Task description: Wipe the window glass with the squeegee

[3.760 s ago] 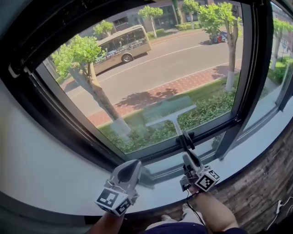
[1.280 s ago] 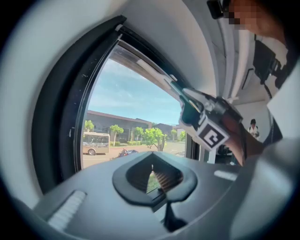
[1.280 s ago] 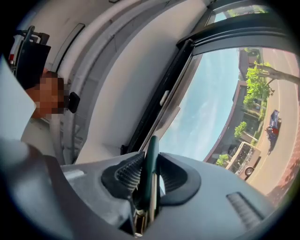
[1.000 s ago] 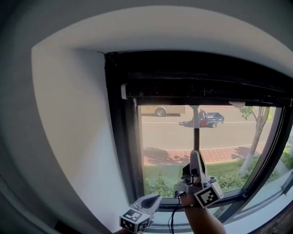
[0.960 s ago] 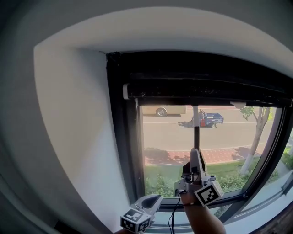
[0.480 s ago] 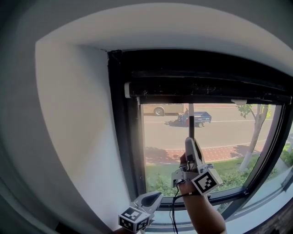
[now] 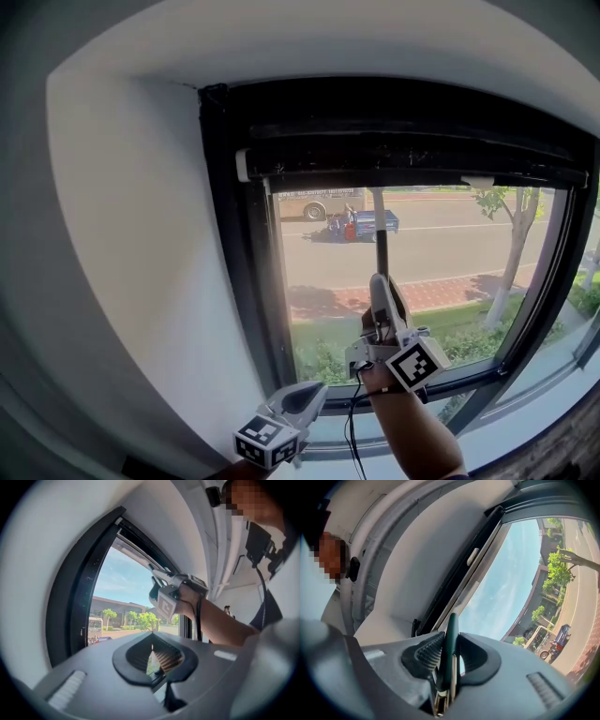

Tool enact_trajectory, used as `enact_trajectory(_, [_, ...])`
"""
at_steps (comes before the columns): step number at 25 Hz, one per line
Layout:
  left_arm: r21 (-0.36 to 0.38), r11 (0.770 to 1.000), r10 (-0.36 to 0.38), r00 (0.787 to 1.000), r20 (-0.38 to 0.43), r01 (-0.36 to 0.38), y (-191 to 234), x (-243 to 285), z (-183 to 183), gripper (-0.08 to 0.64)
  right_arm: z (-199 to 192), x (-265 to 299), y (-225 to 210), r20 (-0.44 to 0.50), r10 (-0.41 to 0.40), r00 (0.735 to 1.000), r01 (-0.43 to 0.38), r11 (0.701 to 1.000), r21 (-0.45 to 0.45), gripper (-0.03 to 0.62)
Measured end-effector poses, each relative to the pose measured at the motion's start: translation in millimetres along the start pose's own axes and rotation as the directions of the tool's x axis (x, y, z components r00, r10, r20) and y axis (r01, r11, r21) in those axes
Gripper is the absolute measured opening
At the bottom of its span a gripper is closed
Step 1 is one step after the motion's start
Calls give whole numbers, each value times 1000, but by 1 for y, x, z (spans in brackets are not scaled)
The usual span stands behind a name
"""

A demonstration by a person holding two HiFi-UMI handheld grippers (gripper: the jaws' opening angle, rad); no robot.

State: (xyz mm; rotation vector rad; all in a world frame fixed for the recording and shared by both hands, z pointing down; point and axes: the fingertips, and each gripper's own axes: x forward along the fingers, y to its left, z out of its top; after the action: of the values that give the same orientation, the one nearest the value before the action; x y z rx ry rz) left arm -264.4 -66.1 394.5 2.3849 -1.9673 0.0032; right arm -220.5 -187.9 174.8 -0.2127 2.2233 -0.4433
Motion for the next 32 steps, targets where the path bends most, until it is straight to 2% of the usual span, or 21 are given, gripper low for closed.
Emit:
enact_trajectory(7, [3,1000,13,1000,24,-14,-5,-7,12,5,-13,-25,-6,-14,-42,999,42,999,3,103])
enact_trajectory(13, [-30,999,24,999,46,-22,-6,-13,8,5,-28,-49,-17,-50,-63,997,63,998,10,103])
enact_trajectory(20, [-10,1000,13,997,80,-12,-13,-13,8,5,-43,-78,-30,-87,-87,992,89,996,17,103])
enact_trajectory(32, [-20,1000,22,997,77,-20,-23,-21,-3,5,-74,-130,-51,-142,-146,979,154,987,48,103])
